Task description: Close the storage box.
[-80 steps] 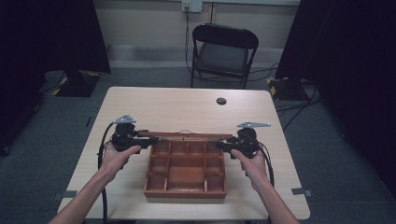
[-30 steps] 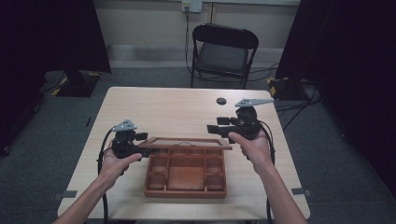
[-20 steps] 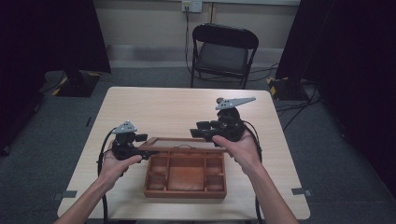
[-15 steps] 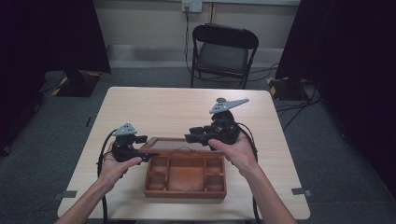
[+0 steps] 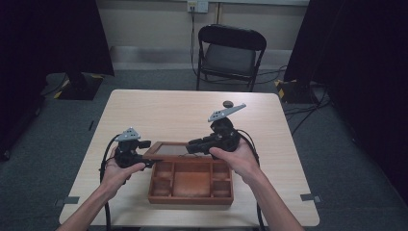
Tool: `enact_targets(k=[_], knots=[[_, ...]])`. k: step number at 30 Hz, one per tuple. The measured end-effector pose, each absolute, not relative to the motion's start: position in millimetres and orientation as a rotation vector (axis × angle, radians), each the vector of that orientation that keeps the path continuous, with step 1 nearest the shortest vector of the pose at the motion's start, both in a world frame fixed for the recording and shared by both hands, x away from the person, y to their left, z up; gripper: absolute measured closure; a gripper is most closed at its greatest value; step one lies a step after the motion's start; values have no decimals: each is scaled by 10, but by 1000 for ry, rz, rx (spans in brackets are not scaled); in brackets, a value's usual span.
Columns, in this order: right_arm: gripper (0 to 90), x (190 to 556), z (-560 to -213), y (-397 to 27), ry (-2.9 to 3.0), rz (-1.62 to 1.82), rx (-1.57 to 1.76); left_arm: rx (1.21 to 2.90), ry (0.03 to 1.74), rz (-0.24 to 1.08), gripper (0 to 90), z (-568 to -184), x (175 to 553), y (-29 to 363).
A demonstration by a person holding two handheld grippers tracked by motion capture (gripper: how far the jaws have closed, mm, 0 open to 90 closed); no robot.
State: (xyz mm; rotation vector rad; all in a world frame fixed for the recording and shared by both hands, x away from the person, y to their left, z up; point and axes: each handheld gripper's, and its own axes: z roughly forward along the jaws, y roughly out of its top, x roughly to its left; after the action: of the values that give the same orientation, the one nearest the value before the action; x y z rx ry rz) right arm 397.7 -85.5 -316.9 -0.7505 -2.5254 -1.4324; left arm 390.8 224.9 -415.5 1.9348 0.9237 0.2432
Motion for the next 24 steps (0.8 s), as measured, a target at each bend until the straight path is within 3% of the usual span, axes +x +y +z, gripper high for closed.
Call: enact_targets(k=[24], knots=[[822, 3989, -3335, -830, -2491, -1290, -729, 1980, 936, 246, 160, -4224, 3912, 2263]])
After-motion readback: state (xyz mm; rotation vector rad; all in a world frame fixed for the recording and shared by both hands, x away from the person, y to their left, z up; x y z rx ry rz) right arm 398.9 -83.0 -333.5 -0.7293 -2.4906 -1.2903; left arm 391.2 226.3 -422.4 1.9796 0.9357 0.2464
